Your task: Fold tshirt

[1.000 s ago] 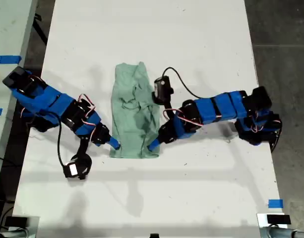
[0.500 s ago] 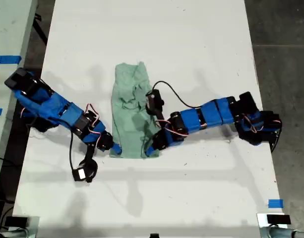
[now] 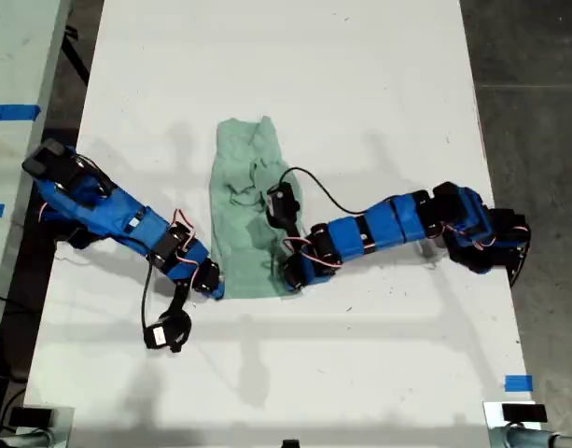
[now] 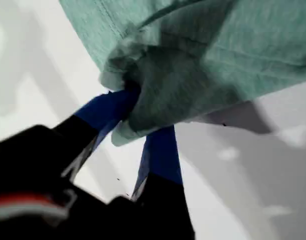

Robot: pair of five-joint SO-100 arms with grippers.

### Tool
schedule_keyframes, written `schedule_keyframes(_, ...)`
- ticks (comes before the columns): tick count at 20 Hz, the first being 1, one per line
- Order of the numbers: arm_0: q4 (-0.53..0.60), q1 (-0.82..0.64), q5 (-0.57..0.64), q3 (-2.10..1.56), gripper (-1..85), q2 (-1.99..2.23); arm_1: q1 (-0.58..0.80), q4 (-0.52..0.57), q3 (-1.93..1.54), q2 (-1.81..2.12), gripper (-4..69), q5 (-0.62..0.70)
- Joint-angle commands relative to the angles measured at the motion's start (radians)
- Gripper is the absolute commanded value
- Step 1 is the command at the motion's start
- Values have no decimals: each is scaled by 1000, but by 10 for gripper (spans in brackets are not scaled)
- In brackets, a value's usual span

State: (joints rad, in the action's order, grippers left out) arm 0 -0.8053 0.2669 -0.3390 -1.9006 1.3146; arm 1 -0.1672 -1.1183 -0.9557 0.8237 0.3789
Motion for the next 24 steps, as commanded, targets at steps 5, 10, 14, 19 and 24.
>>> schedule_keyframes(5, -124, 49, 48, 190, 1, -18, -52, -9, 46, 64, -12, 11)
schedule_keyframes(10, -273, 149, 46, 578, 1, -123, -199, -118, 46, 206, -12, -40)
schedule_keyframes(14, -341, 184, 43, 775, 1, -160, -236, -141, 46, 284, -12, -41)
schedule_keyframes(19, -387, 95, 123, 792, 1, -103, -112, -176, 46, 330, -12, 84)
schedule_keyframes(24, -526, -86, 258, 776, 1, 2, 106, -202, 43, 382, -12, 253)
